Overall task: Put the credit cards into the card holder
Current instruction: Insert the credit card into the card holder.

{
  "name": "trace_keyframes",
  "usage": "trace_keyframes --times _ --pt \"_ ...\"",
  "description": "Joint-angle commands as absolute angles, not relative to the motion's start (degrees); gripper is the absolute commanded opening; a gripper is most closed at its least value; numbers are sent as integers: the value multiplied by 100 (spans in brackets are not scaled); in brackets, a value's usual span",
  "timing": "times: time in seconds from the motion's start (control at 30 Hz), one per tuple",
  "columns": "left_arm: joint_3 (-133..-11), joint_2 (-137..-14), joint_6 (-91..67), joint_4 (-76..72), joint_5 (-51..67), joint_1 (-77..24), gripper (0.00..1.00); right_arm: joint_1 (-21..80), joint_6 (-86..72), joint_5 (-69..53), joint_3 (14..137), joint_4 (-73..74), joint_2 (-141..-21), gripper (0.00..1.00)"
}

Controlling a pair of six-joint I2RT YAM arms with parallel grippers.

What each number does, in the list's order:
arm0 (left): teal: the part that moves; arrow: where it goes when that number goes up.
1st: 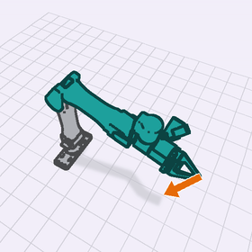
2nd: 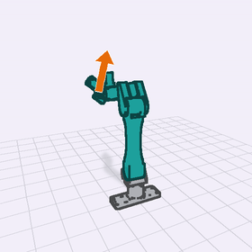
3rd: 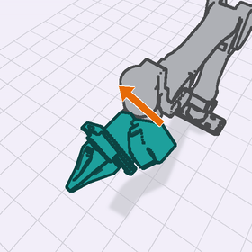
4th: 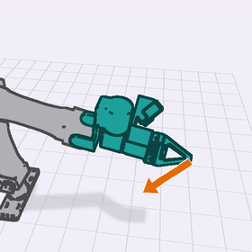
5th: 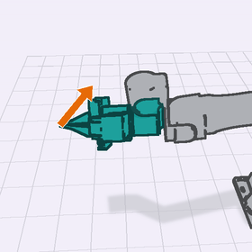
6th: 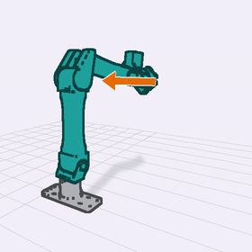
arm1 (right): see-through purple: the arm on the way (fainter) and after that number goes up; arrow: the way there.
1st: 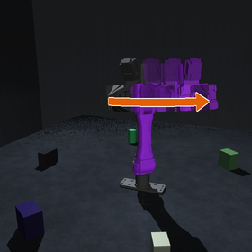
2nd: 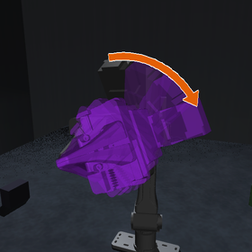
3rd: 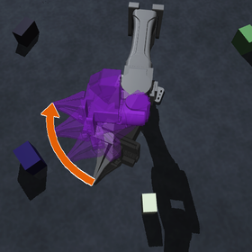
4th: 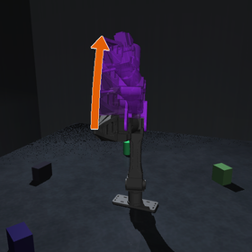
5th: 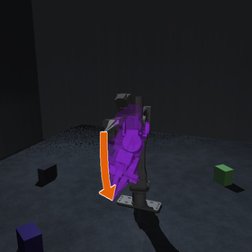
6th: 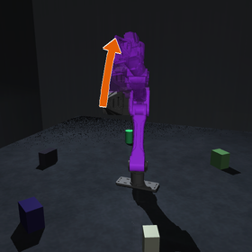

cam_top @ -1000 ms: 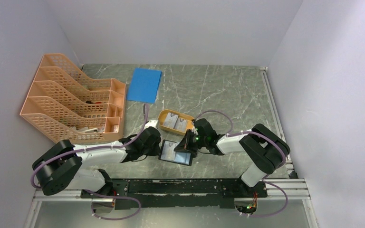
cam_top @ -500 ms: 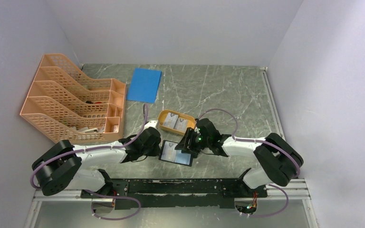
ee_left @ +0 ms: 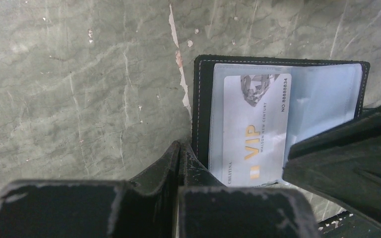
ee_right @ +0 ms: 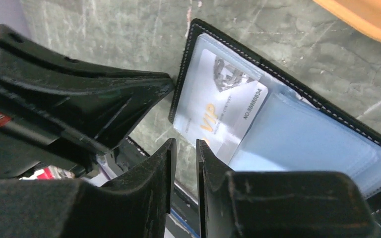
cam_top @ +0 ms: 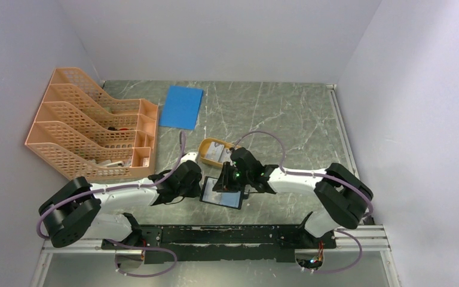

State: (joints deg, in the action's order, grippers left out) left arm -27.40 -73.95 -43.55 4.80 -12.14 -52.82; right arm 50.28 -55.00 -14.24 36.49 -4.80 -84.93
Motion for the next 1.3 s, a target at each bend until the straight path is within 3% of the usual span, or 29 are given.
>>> trace_keyframes --times 0.0,0.57,1.27 --pt "-2598 -7311 -4347 810 -1173 -5316 5 5080 -5326 -1122 3781 -96 -8762 25" --pt "-2529 -7334 -4273 619 -980 -5313 5 4979 -5405 -584 3445 517 -8540 24" --pt "-2446 -7725 -4132 -149 -247 -5328 5 5019 -5408 -1134 3682 -203 -8882 26"
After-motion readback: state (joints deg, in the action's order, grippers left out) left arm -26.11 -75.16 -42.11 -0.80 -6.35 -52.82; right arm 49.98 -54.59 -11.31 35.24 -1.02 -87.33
